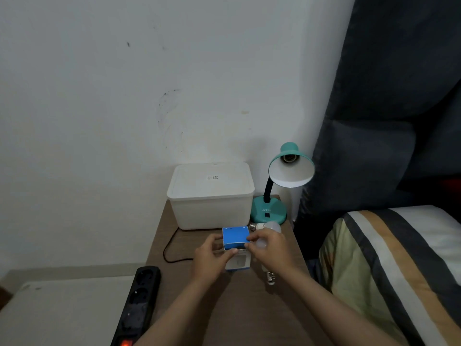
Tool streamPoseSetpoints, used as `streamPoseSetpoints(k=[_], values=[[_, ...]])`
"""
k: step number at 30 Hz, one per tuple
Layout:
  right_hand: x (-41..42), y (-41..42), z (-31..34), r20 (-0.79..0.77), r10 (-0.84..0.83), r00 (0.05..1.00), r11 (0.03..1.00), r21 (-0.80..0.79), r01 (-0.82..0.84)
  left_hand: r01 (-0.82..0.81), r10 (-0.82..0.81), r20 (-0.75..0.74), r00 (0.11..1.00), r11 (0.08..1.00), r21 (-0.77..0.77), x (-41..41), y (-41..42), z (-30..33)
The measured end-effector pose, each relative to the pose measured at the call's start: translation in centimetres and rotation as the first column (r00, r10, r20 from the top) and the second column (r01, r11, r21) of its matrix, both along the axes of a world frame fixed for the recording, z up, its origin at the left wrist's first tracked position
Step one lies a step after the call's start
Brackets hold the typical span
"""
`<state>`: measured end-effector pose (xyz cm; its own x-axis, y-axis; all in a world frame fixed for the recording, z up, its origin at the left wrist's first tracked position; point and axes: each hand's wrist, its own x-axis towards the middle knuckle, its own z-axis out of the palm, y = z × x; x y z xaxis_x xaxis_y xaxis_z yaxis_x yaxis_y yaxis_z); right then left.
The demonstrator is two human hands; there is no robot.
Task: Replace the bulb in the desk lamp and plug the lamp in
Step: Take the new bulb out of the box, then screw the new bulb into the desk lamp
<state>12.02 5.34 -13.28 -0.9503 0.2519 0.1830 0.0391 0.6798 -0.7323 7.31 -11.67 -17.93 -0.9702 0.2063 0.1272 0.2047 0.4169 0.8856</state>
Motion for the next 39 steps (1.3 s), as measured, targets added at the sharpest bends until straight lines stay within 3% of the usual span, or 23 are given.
streamPoseSetpoints(k=[10,18,24,29,32,39], values=[[-0.2,-0.2,-0.5,0.006,-0.014,1.000,0.999,0.052,0.013,-0.036,0.037,-0.037,0.999,0.999,0.032,0.1,0.2,0.5],[0.0,-0.5,-0.1,0.039,-0.032,0.999,0.998,0.056,0.030,0.012,-0.015,-0.054,0.998,0.999,-0.044,0.0,0.0,0.6],[0.3,0.2,2.4,0.102,-0.139,0.985,0.932,-0.324,0.165,0.051,-0.051,-0.004,0.999,0.995,-0.084,-0.1,-0.2,1.4],[-0.1,2.4,4.6,0.219,-0.041,0.975,0.700,-0.690,0.184,0.032,-0.050,-0.081,0.995,0.978,-0.206,-0.5,-0.3,2.2],[0.5,3.6,5.9,0.158,-0.044,0.986,0.632,-0.761,0.150,0.011,-0.054,-0.160,0.986,0.966,-0.257,-1.1,0.2,3.7],[1.5,5.5,7.3,-0.075,-0.234,0.969,0.691,-0.714,0.112,0.088,-0.151,-0.327,0.933,0.976,-0.200,-3.4,3.7,10.3]])
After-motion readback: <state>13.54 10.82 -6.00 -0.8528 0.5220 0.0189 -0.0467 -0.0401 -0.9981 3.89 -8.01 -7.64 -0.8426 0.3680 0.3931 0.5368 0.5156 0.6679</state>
